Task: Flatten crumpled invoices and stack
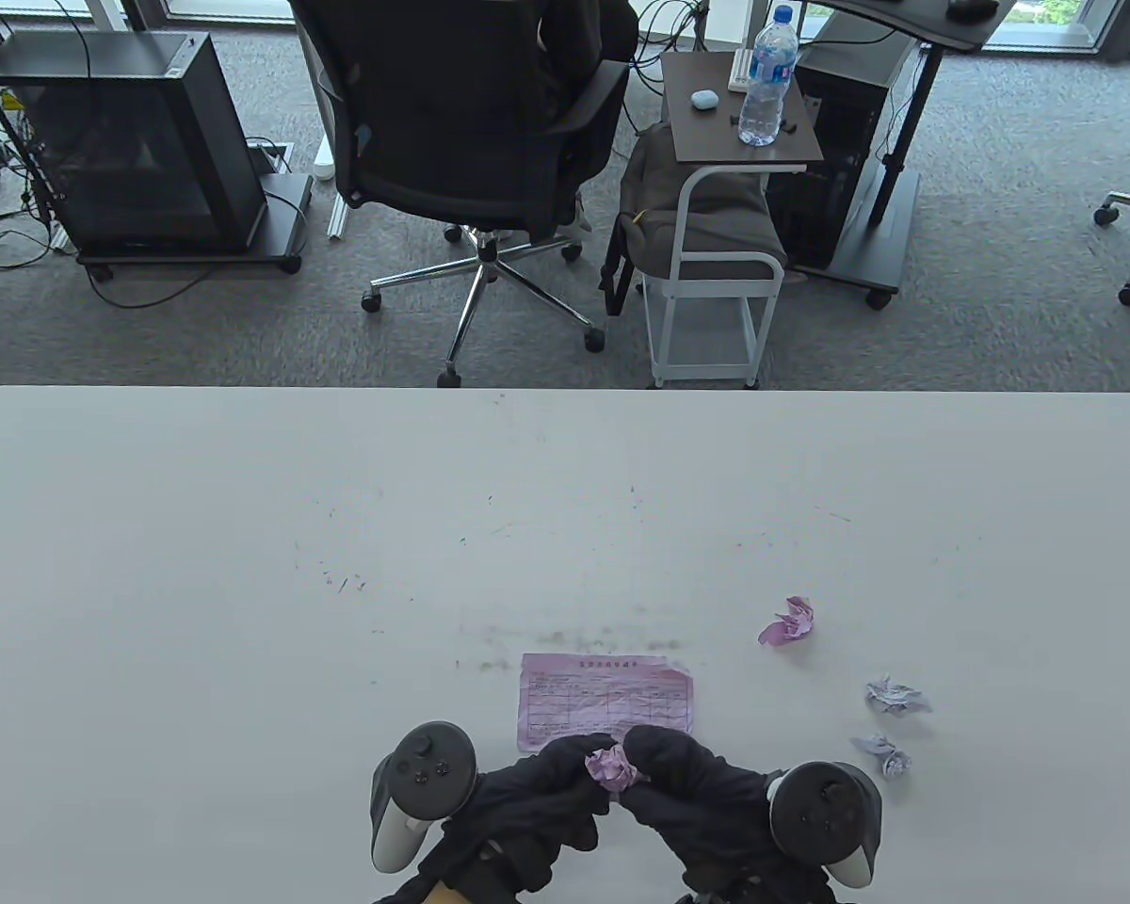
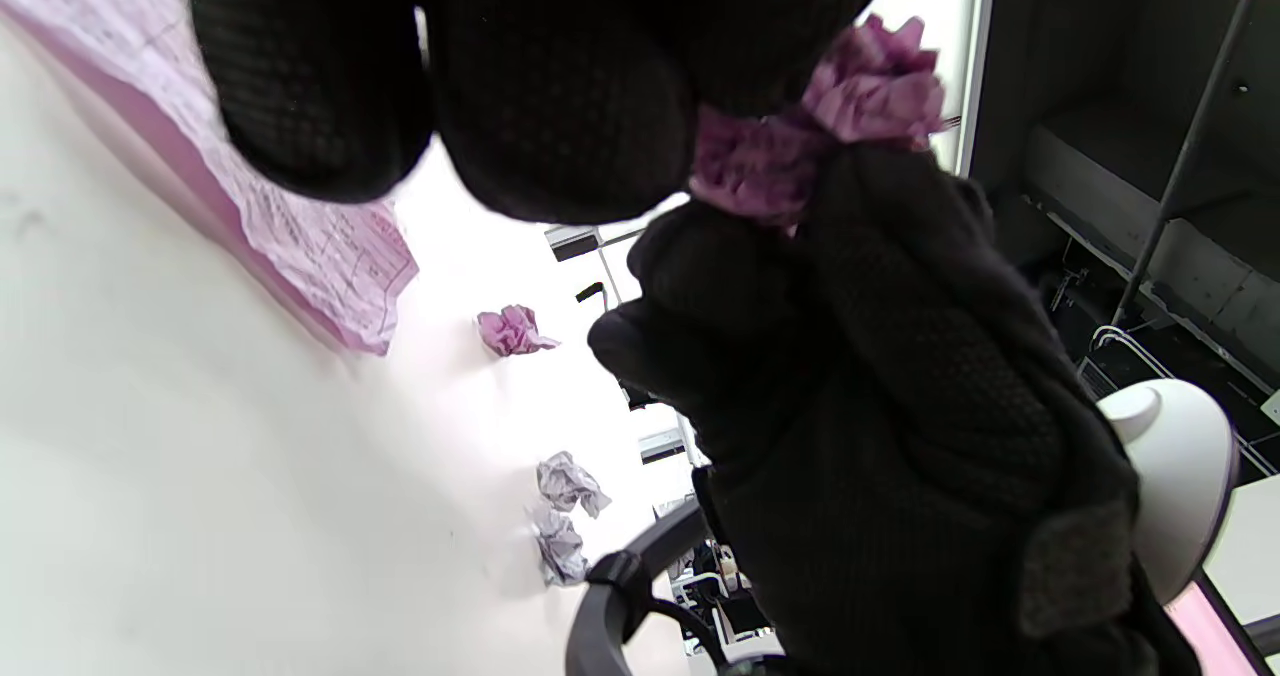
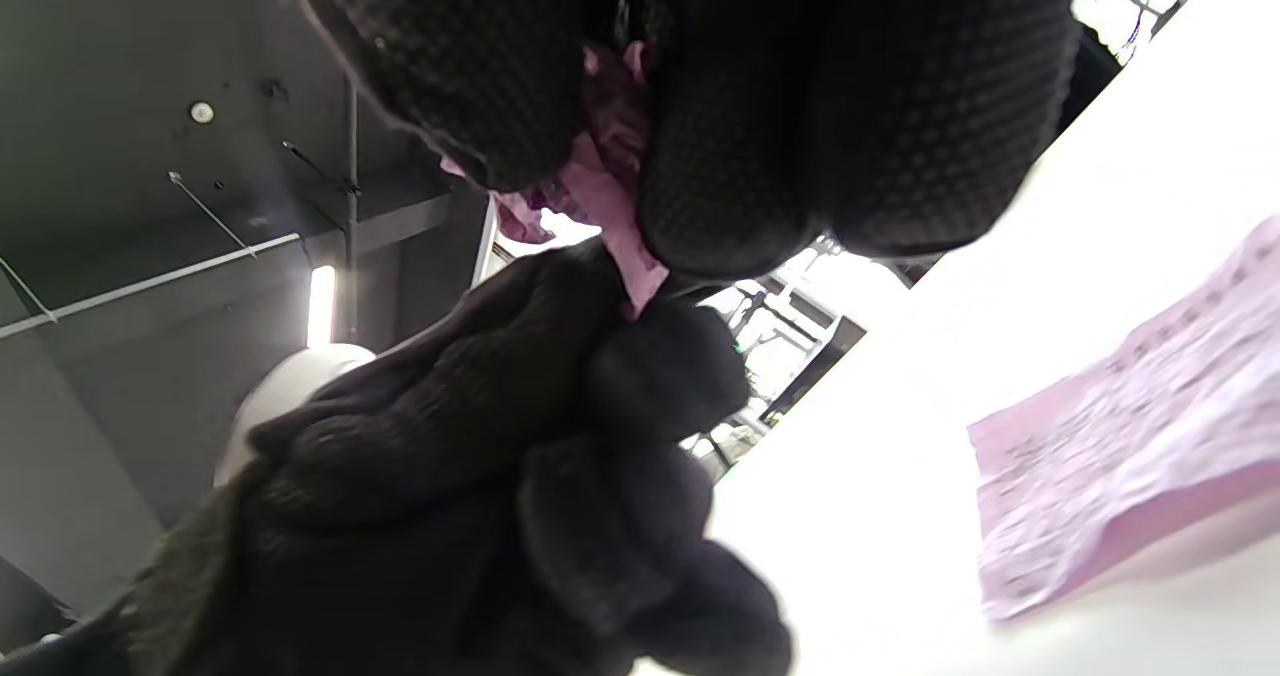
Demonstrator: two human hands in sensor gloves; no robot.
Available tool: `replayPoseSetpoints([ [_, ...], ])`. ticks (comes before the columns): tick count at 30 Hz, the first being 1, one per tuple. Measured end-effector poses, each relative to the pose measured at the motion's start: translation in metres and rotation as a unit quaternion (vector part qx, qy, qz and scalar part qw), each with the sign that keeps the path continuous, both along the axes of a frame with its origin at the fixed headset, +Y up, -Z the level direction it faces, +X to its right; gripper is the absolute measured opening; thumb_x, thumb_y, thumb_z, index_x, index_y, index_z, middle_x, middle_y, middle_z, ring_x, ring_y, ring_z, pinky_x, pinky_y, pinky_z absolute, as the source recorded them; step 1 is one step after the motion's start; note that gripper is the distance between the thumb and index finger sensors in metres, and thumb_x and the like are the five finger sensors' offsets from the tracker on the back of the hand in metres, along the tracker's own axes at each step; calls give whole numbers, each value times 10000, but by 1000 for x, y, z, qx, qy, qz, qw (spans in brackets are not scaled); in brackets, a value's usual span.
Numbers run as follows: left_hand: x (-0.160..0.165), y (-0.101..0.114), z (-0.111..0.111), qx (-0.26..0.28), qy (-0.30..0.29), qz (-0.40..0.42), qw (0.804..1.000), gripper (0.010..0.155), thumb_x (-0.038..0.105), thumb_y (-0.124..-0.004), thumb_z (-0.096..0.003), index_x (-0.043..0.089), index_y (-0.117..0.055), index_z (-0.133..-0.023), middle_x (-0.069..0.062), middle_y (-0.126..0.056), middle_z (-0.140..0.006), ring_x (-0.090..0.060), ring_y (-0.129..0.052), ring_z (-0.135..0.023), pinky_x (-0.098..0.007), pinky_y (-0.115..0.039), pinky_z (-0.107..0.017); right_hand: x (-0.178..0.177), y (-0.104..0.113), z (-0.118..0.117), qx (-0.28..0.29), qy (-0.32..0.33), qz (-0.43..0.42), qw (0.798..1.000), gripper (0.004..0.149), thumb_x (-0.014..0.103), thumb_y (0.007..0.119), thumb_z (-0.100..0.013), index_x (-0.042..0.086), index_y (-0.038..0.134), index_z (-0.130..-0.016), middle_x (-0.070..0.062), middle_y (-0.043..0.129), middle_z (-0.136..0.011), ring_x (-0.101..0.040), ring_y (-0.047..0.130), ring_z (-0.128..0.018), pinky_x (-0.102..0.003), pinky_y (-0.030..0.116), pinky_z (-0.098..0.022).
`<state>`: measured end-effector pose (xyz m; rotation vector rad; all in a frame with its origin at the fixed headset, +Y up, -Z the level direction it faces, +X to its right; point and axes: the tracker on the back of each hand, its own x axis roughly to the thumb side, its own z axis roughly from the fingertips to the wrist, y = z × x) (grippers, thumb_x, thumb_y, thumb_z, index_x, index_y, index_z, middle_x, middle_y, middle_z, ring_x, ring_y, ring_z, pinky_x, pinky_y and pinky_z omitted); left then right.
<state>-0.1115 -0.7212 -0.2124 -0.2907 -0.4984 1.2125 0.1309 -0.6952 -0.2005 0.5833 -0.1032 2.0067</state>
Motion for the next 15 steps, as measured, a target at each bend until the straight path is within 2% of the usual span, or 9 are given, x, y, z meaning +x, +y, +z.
replayPoseSetpoints([
  [3, -3, 6, 1, 35, 16, -30, 999, 430, 215, -760, -578, 44, -741, -972, -168, -836, -798, -190, -986, -463, -468, -876, -431, 6, -5, -3, -32, -2, -35, 999, 487, 256, 852, -492, 118, 628, -901, -213, 822, -852, -287, 972, -572, -422, 901, -395],
  [5, -2, 7, 3, 53, 23, -32, 998, 462, 244, -733, -594, 57, -670, -1011, -164, -775, -860, -215, -965, -535, -483, -849, -472, 6, -9, -4, -56, 4, -54, 997, 484, 259, 853, -494, 110, 636, -899, -221, 836, -834, -284, 979, -558, -421, 904, -384],
  [7, 2, 9, 5, 81, -4, -45, 996, 701, 320, -763, -588, 116, -371, -1132, -202, -485, -1055, -345, -849, -744, -545, -755, -566, 4, -12, -6, -82, 29, -62, 994, 481, 271, 852, -498, 96, 647, -897, -216, 867, -793, -264, 994, -516, -405, 912, -356],
  [8, 5, 11, 6, 107, -24, -55, 992, 731, 321, -773, -584, 178, -320, -1140, -203, -388, -1093, -383, -797, -807, -560, -726, -590, 2, -13, -6, -91, 41, -63, 993, 478, 270, 846, -504, 91, 647, -900, -214, 877, -778, -258, 996, -499, -399, 913, -344],
  [9, 7, 13, 6, 126, -36, -62, 989, 719, 309, -783, -578, 231, -339, -1138, -188, -378, -1105, -381, -791, -825, -564, -723, -598, 0, -14, -6, -95, 46, -64, 992, 474, 267, 838, -508, 83, 650, -903, -209, 887, -762, -249, 1000, -482, -393, 914, -332],
  [10, 9, 15, 7, 146, -45, -69, 986, 662, 281, -791, -573, 251, -428, -1126, -170, -444, -1094, -352, -824, -801, -558, -734, -596, -2, -14, -6, -98, 51, -63, 992, 468, 262, 829, -514, 79, 651, -907, -209, 893, -755, -248, 1000, -475, -392, 914, -327],
  [11, 10, 17, 8, 158, -43, -71, 984, 593, 257, -796, -565, 211, -543, -1099, -162, -592, -1034, -286, -899, -713, -537, -772, -573, -3, -14, -6, -99, 54, -62, 992, 465, 258, 822, -517, 75, 650, -908, -207, 893, -754, -246, 1000, -473, -392, 913, -328],
  [13, 9, 20, 11, 172, -15, -70, 983, 567, 254, -813, -551, 138, -611, -1068, -188, -743, -894, -197, -965, -548, -495, -831, -522, -3, -16, -6, -99, 50, -60, 992, 459, 262, 801, -529, 63, 653, -915, -209, 897, -749, -248, 1000, -472, -394, 913, -327],
  [15, 6, 22, 11, 175, 17, -68, 982, 544, 280, -813, -549, 46, -669, -1018, -179, -826, -783, -162, -985, -435, -471, -867, -464, -3, -17, -4, -93, 43, -69, 992, 534, 354, 755, -551, 64, 591, -968, -225, 869, -790, -274, 989, -509, -411, 905, -348],
])
